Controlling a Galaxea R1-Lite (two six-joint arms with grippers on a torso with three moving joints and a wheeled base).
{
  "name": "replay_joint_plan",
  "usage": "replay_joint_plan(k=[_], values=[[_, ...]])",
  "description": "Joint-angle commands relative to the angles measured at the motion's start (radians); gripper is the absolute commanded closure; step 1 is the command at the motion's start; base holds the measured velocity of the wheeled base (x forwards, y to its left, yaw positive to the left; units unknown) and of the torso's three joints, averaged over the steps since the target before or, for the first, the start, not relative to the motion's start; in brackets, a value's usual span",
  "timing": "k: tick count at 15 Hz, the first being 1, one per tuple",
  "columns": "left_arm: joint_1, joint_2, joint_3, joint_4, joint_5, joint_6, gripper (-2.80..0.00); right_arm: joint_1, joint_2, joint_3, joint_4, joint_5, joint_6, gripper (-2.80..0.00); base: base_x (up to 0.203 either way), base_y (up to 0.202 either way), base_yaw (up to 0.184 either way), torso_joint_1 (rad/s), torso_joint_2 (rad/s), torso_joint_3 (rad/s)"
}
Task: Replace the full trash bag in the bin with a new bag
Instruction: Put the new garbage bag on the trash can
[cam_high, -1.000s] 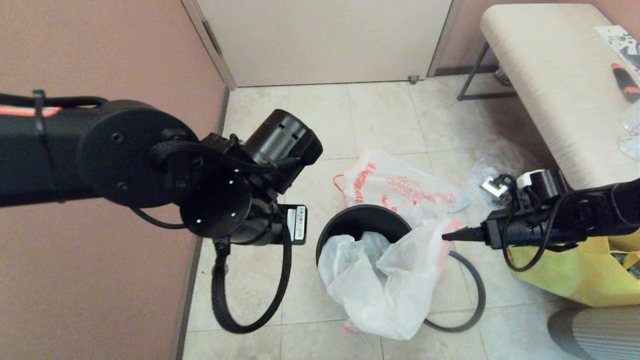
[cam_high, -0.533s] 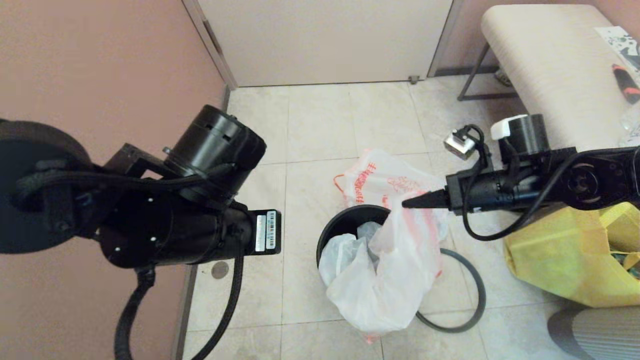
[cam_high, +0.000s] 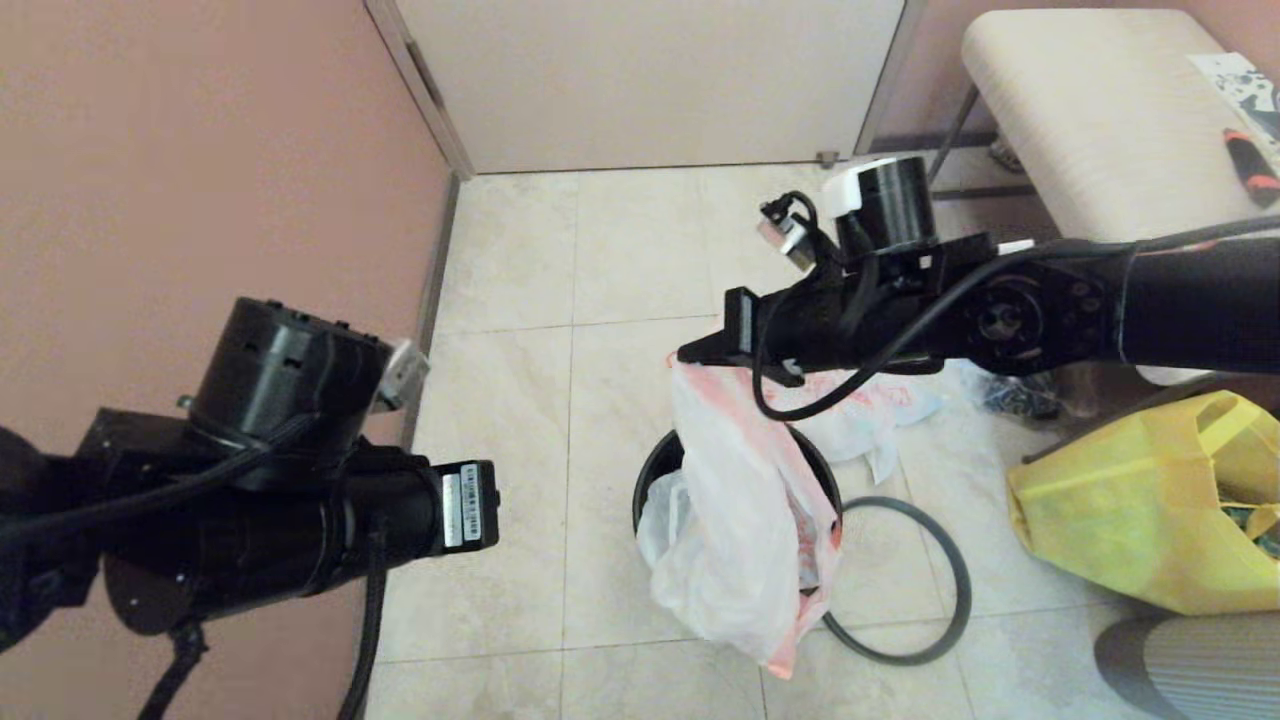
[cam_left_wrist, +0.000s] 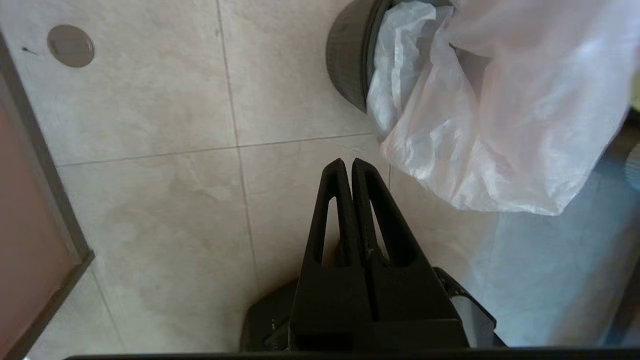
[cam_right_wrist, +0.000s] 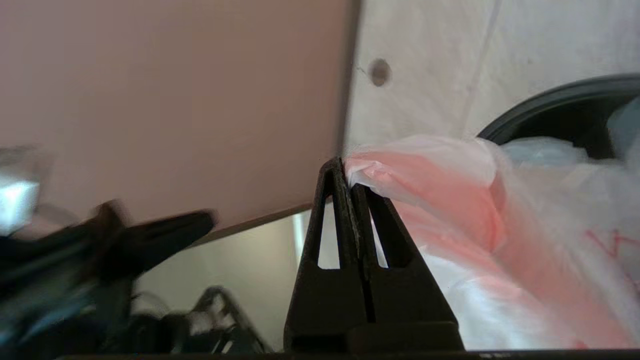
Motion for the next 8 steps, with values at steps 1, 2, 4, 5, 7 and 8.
replay_joint_plan(k=[1, 2, 4, 5, 7, 8], values=[[0.009, -0.065, 0.059, -0.024, -0.001, -0.003, 0.0, 0.044, 0.058, -0.06, 0.009, -0.058, 0.003, 0.0, 0.0, 0.0, 0.0, 0.0, 0.0, 0.0], [0.001, -0.087, 0.071, -0.041, -0.008, -0.002, 0.0, 0.057, 0.079, -0.115, 0.02, -0.08, 0.003, 0.0, 0.0, 0.0, 0.0, 0.0, 0.0, 0.0], [-0.016, -0.088, 0.08, -0.04, -0.032, -0.001, 0.0, 0.068, 0.114, -0.201, 0.043, -0.115, -0.017, 0.0, 0.0, 0.0, 0.0, 0.0, 0.0, 0.0], [-0.017, -0.071, 0.096, -0.044, -0.042, -0.002, 0.0, 0.065, 0.119, -0.206, 0.042, -0.133, -0.061, 0.0, 0.0, 0.0, 0.0, 0.0, 0.0, 0.0], [-0.017, -0.007, 0.126, -0.05, -0.1, -0.006, 0.0, 0.061, 0.111, -0.205, 0.028, -0.178, -0.104, 0.0, 0.0, 0.0, 0.0, 0.0, 0.0, 0.0], [-0.017, 0.037, 0.136, -0.063, -0.128, -0.011, 0.0, 0.06, 0.107, -0.205, 0.008, -0.179, -0.112, 0.0, 0.0, 0.0, 0.0, 0.0, 0.0, 0.0]])
